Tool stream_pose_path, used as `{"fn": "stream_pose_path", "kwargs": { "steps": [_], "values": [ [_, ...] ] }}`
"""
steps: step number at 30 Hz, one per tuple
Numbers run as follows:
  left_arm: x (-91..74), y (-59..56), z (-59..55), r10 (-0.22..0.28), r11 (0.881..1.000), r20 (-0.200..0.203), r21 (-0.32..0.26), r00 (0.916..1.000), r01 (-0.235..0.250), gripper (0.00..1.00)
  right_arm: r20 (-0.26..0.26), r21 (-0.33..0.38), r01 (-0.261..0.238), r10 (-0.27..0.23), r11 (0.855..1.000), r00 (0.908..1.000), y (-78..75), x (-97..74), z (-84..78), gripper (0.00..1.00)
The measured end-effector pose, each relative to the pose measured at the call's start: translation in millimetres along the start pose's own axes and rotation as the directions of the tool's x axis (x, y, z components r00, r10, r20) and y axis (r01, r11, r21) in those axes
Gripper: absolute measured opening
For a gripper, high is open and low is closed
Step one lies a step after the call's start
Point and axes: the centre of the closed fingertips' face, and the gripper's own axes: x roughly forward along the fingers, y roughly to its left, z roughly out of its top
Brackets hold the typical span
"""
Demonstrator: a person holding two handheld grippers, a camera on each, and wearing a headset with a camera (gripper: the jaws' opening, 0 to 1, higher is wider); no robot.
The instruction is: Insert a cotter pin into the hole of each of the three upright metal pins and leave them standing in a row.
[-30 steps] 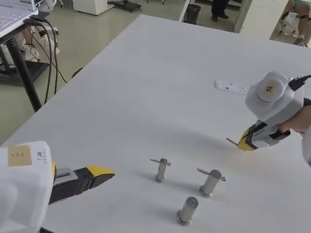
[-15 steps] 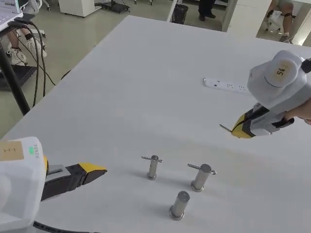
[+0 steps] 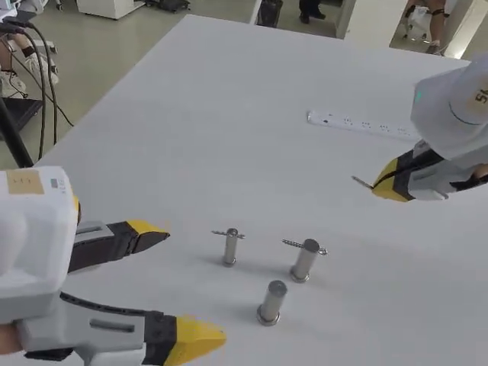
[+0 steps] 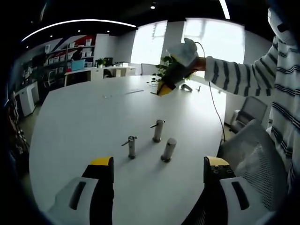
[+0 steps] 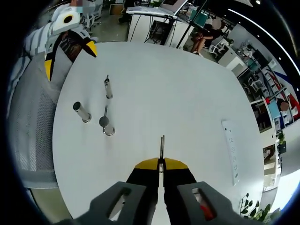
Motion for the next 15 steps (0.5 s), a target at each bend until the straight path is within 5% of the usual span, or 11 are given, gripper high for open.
{"fn": "stream_pose_path", "kwargs": {
  "steps": [6,11,15],
  "values": [
    [5.8,3.0,7.6,0.004,1.0,0.01,0.002,0.9999,-0.004,0.72,0.06,0.006,0.061,-0.061,0.998,0.9963,8.0,-11.6,7.5,0.0],
    [13.2,-1.5,14.9,-0.03,0.996,0.03,-0.089,0.9991,0.032,0.67,0.098,0.018,0.114,-0.116,0.993,0.9884,14.4,-21.9,12.3,0.0],
    [16.4,0.1,21.0,-0.028,0.996,0.052,-0.089,0.9982,0.032,0.65,0.109,0.016,0.151,-0.152,0.988,0.9823,17.8,-29.1,14.5,0.0]
  ]
}}
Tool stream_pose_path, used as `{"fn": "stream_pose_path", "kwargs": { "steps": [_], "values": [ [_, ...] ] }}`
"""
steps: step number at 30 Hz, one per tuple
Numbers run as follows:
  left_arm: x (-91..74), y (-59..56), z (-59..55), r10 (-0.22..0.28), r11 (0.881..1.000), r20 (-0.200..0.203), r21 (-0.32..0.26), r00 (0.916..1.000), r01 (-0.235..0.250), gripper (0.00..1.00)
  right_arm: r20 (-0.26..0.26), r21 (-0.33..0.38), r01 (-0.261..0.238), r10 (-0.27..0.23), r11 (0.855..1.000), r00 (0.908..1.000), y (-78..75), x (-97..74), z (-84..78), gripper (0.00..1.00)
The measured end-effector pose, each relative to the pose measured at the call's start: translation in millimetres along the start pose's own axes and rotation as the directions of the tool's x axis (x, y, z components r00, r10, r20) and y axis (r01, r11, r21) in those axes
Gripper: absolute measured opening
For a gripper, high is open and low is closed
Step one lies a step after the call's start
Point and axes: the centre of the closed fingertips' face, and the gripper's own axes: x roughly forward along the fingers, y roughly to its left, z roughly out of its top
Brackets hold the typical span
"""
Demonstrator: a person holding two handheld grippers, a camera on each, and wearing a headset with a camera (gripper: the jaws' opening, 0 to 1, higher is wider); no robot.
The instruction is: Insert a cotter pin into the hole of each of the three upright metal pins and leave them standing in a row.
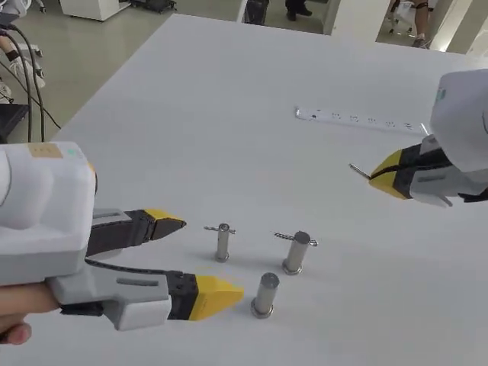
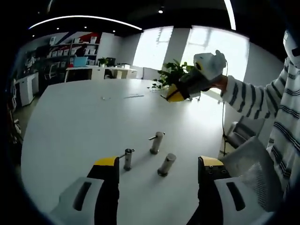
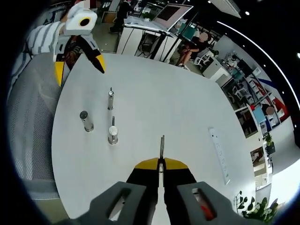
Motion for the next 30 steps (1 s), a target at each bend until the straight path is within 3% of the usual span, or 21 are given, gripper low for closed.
{"fn": "stream_pose_path", "kwargs": {
  "steps": [7,13,19,22,30],
  "values": [
    [7.3,1.0,16.9,-0.009,1.0,0.054,-0.022,0.9985,0.011,0.63,0.019,-0.033,0.053,-0.052,0.998,0.9984,8.5,-11.5,4.3,0.0],
    [15.1,2.1,26.6,-0.014,1.0,0.05,-0.015,0.9986,0.015,0.6,0.032,-0.027,0.041,-0.04,0.999,0.9987,16.8,-11.9,4.1,0.0],
    [25.6,-0.3,39.9,-0.03,1.0,0.058,-0.009,0.9979,0.03,0.6,0.058,-0.015,0.065,-0.064,0.998,0.9963,23.8,-14.6,7.9,0.0],
    [31.0,-2.4,45.6,-0.04,0.999,0.064,-0.011,0.9971,0.041,0.57,0.06,-0.044,0.095,-0.093,0.994,0.9939,24.8,-14.0,8.9,0.0],
    [45.9,-8.2,55.7,-0.073,0.996,0.075,-0.047,0.9946,0.076,0.5,0.082,-0.095,0.094,-0.086,0.991,0.9929,40.0,-13.6,17.8,0.0]
  ]
}}
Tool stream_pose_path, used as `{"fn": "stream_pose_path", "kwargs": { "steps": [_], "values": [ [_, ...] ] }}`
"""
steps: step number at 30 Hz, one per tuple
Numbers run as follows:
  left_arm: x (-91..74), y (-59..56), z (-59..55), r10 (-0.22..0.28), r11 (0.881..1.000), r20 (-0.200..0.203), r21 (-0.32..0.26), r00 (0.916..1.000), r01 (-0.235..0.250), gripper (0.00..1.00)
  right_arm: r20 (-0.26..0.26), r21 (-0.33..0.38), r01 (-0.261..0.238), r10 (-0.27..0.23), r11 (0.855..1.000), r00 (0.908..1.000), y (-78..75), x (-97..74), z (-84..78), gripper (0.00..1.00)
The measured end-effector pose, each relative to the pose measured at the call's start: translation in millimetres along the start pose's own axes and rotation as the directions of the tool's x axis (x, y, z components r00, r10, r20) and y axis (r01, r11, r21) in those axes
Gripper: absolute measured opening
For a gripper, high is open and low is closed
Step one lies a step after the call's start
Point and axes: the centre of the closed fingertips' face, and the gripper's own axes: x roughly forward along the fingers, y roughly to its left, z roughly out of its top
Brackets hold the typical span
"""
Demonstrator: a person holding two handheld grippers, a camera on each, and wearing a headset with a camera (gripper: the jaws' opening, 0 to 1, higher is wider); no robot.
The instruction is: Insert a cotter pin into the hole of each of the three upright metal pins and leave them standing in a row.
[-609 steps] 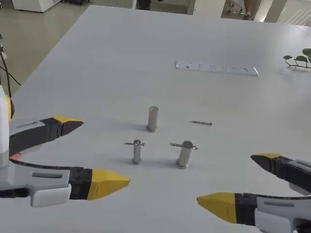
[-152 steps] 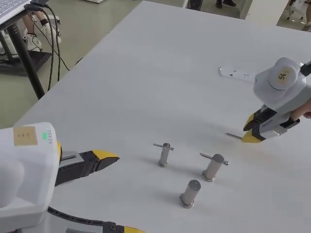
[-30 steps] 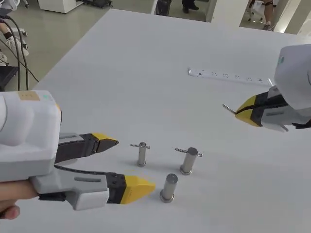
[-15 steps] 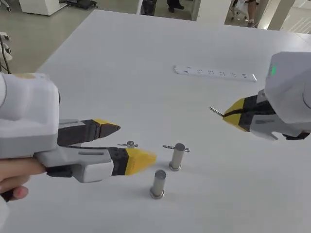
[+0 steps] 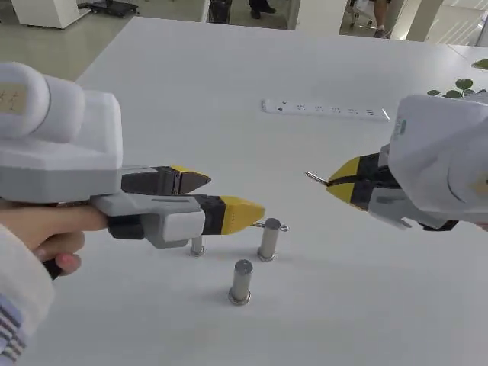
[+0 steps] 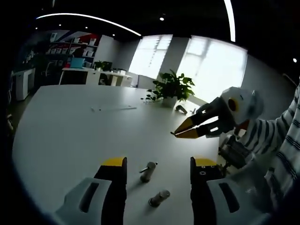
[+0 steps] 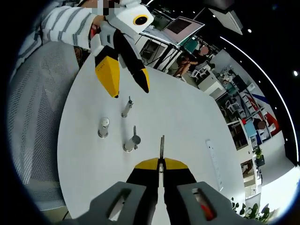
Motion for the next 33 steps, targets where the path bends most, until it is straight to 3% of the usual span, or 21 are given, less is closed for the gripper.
{"fn": "stream_pose_path", "kwargs": {
  "steps": [13,21,33],
  "values": [
    [18.1,-12.2,4.6,-0.05,0.998,0.002,-0.042,0.9988,0.05,0.32,0.028,-0.086,0.046,-0.044,0.995,0.9987,8.2,-4.6,21.2,0.0],
    [25.6,-21.2,2.4,-0.073,0.996,-0.005,-0.043,0.9973,0.072,0.26,0.045,-0.095,0.04,-0.036,0.995,0.9983,19.0,-0.1,29.3,0.0],
    [31.2,-26.8,1.3,-0.094,0.994,-0.018,-0.05,0.9954,0.093,0.08,0.067,-0.134,0.009,0.0,0.991,0.9978,31.8,1.4,39.4,0.0]
  ]
}}
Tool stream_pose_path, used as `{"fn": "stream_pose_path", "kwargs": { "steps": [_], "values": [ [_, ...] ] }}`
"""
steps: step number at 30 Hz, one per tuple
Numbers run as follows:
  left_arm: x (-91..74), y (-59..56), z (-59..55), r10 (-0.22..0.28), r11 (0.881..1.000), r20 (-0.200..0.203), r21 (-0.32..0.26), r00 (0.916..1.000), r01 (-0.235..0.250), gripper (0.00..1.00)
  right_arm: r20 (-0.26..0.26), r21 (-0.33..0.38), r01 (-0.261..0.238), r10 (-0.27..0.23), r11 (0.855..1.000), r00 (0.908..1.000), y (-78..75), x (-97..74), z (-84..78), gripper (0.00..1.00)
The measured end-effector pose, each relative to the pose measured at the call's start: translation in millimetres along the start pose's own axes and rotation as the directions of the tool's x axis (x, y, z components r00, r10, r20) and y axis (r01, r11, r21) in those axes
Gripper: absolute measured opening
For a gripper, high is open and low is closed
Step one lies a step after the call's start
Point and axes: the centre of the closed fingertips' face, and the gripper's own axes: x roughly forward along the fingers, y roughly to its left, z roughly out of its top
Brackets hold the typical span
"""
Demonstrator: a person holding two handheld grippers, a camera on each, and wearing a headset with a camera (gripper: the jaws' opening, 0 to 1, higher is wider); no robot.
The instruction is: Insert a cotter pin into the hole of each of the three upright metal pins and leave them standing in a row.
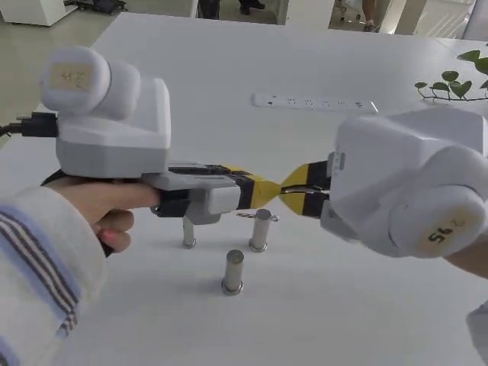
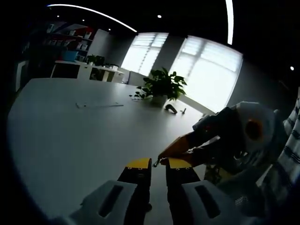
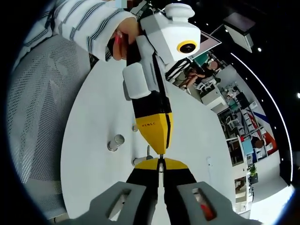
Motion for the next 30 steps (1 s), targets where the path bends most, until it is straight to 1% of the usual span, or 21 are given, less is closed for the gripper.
{"fn": "stream_pose_path", "kwargs": {
  "steps": [2,5,11,13,16,21,23,25,30],
  "values": [
    [0.0,-2.1,0.2,-0.009,1.0,0.001,-0.008,1.0,0.009,0.07,0.004,-0.003,-0.002,0.002,1.0,1.0,0.2,-0.3,1.4,0.0],
    [0.0,-0.7,-1.4,-0.002,1.0,-0.008,-0.002,1.0,0.002,0.06,0.01,-0.001,0.002,-0.002,1.0,0.9999,-0.8,-0.9,3.5,0.0],
    [0.2,-1.0,-2.6,-0.003,1.0,-0.014,0.0,0.9999,0.003,0.01,0.021,0.007,0.006,-0.006,1.0,0.9998,-1.5,-1.8,6.3,0.0],
    [0.2,-0.1,-2.4,0.003,1.0,-0.014,-0.002,0.9999,-0.003,0.02,0.019,0.005,0.004,-0.004,1.0,0.9998,-1.2,-1.9,6.4,0.0],
    [0.1,-2.2,-3.3,-0.006,1.0,-0.02,-0.003,0.9998,0.006,0.0,0.021,-0.002,0.002,-0.002,1.0,0.9998,-1.1,-1.9,7.2,0.0],
    [-0.9,-2.3,-3.6,-0.006,1.0,-0.025,-0.009,0.9997,0.005,0.0,0.028,0.005,-0.002,0.002,1.0,0.9996,-1.3,-1.1,8.9,0.0],
    [-2.2,-3.0,-4.4,-0.009,1.0,-0.03,0.002,0.9995,0.009,0.0,0.032,0.01,-0.006,0.005,1.0,0.9995,-0.6,-1.1,9.6,0.0],
    [-3.9,-4.4,-5.2,-0.011,1.0,-0.038,0.026,0.9992,0.012,0.0,0.037,0.01,-0.008,0.007,1.0,0.9993,0.5,-1.3,10.7,0.0],
    [-6.4,-6.0,-8.2,-0.015,0.998,-0.064,0.06,0.9978,0.019,0.0,0.045,0.017,-0.016,0.015,1.0,0.9989,4.1,-0.9,12.7,0.0]
  ]
}}
